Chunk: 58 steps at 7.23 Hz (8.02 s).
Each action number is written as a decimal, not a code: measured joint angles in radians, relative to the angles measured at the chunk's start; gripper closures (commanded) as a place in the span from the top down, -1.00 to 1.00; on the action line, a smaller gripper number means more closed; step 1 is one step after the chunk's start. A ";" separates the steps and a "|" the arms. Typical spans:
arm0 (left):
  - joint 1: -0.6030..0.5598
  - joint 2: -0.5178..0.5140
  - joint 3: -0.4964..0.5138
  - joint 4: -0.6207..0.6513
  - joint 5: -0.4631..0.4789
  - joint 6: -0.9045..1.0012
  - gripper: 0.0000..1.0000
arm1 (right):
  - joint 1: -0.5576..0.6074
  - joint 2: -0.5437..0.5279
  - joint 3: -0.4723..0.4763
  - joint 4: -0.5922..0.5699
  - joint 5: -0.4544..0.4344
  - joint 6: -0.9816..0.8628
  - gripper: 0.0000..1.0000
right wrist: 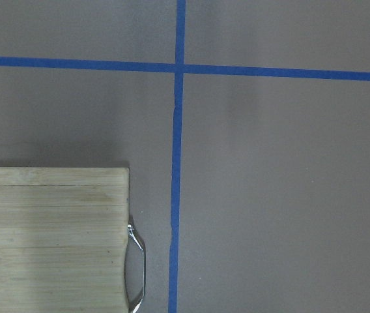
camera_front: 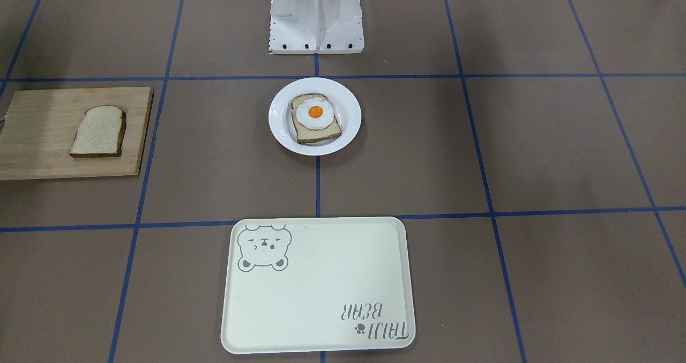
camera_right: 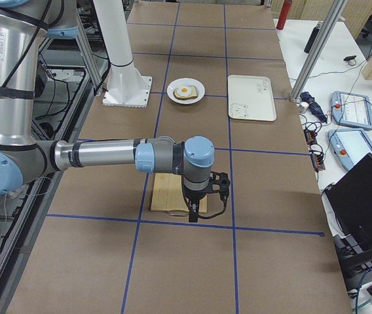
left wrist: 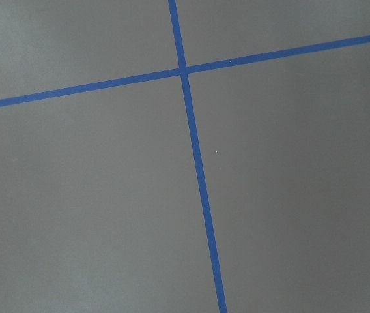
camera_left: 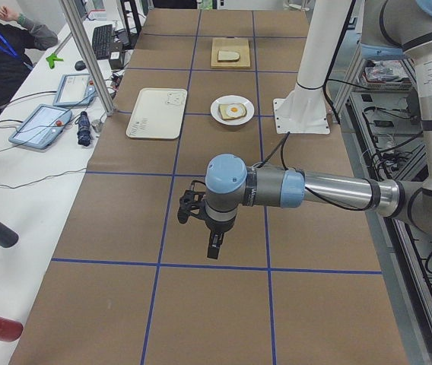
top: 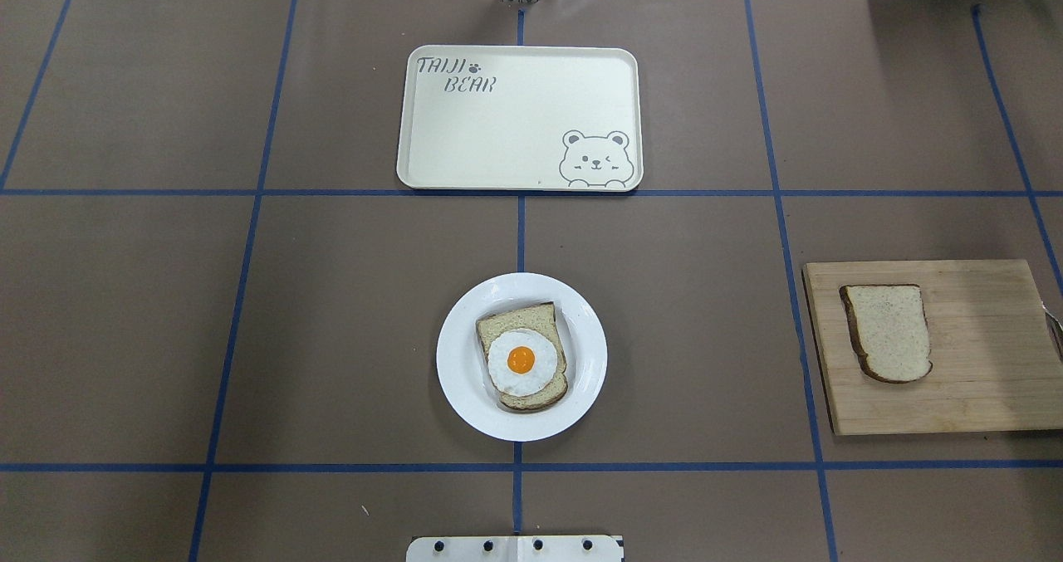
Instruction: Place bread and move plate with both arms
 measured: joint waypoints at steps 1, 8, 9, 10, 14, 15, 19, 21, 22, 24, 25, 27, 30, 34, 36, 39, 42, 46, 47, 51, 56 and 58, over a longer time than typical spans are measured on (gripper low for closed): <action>0.000 0.000 -0.003 0.000 0.000 0.000 0.97 | 0.000 0.000 0.000 0.000 0.000 0.000 1.00; -0.005 -0.116 0.013 -0.117 0.003 -0.009 0.97 | -0.001 0.062 0.023 0.105 0.035 0.001 1.00; -0.004 -0.163 0.064 -0.176 0.000 -0.012 0.97 | -0.001 0.068 0.007 0.146 0.052 -0.004 1.00; -0.003 -0.193 0.105 -0.206 -0.003 -0.012 0.97 | -0.001 0.068 -0.007 0.196 0.090 -0.001 1.00; -0.003 -0.212 0.125 -0.229 -0.005 -0.011 0.97 | -0.225 0.048 0.010 0.503 0.070 0.546 0.97; -0.003 -0.213 0.124 -0.230 -0.005 -0.011 0.97 | -0.319 0.013 0.012 0.631 0.008 0.726 0.94; -0.003 -0.208 0.120 -0.232 -0.005 -0.011 0.97 | -0.646 -0.079 0.011 0.901 -0.269 1.123 0.43; -0.005 -0.206 0.117 -0.232 -0.005 -0.011 0.97 | -0.721 -0.095 0.011 0.924 -0.316 1.163 0.38; -0.006 -0.206 0.117 -0.232 -0.005 -0.011 0.97 | -0.739 -0.109 0.011 0.930 -0.329 1.165 0.35; -0.006 -0.203 0.116 -0.240 -0.005 -0.011 0.97 | -0.772 -0.127 0.003 0.935 -0.363 1.163 0.24; -0.006 -0.201 0.116 -0.244 -0.005 -0.011 0.97 | -0.782 -0.128 -0.004 0.936 -0.370 1.160 0.21; -0.006 -0.200 0.116 -0.247 -0.005 -0.010 0.97 | -0.789 -0.123 -0.010 0.947 -0.365 1.156 0.00; -0.006 -0.198 0.116 -0.255 -0.005 -0.010 0.97 | -0.789 -0.124 -0.050 1.025 -0.342 1.159 -0.17; -0.007 -0.191 0.116 -0.264 -0.005 -0.009 0.97 | -0.790 -0.122 -0.064 1.037 -0.338 1.155 -0.82; -0.007 -0.180 0.117 -0.277 -0.005 -0.009 0.97 | -0.790 -0.121 -0.064 1.035 -0.338 1.151 -1.00; -0.007 -0.176 0.117 -0.281 -0.005 -0.009 0.97 | -0.786 -0.122 -0.058 1.035 -0.327 1.140 -1.00; -0.006 -0.178 0.118 -0.281 -0.005 -0.011 0.97 | -0.673 -0.128 -0.055 1.065 -0.143 1.058 -1.00; -0.006 -0.180 0.117 -0.281 -0.005 -0.012 0.97 | -0.481 -0.093 -0.057 1.183 0.165 1.037 -1.00; -0.006 -0.180 0.116 -0.281 -0.006 -0.012 0.97 | -0.471 -0.054 -0.056 1.192 0.183 1.048 -1.00; -0.006 -0.178 0.118 -0.280 -0.070 -0.014 0.97 | -0.604 0.221 -0.045 1.196 0.066 1.368 -1.00; -0.008 -0.174 0.127 -0.278 -0.101 -0.016 0.97 | -1.010 0.503 -0.065 1.085 -0.313 1.423 -1.00; -0.013 -0.173 0.129 -0.279 -0.101 -0.017 0.97 | -1.102 0.566 -0.113 1.045 -0.413 1.364 -1.00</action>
